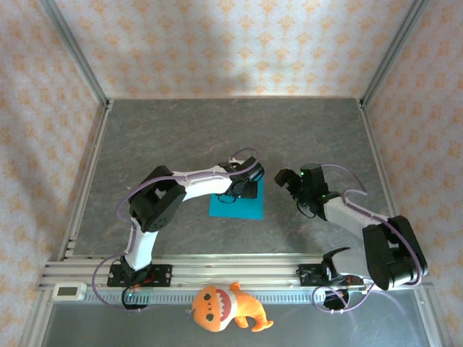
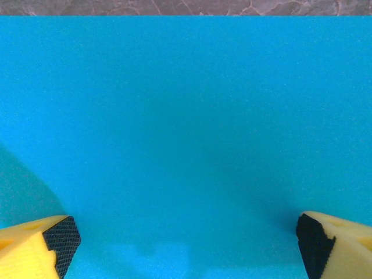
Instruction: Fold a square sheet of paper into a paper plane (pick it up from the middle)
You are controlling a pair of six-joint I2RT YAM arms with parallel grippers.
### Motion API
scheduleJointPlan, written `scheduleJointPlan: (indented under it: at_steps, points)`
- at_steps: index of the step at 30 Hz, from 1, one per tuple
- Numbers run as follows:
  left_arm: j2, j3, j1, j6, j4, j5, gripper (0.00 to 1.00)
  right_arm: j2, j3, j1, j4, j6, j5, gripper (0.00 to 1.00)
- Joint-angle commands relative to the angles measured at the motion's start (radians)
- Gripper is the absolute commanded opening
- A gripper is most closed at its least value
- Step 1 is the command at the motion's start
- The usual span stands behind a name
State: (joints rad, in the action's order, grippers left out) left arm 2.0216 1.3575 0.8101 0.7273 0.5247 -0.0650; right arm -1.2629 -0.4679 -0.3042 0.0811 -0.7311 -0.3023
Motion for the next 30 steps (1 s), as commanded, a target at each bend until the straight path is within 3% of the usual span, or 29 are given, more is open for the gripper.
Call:
scheduleJointPlan:
  at_steps: [1, 30]
  points:
    - [0.042, -0.049, -0.004, 0.018, 0.026, 0.031, 0.96, 0.02, -0.001, 0.002, -0.021, 0.007, 0.029, 1.0]
    - [0.015, -0.043, -0.003, 0.011, 0.007, 0.029, 0.91, 0.038, 0.002, 0.002, -0.024, -0.017, 0.034, 1.0]
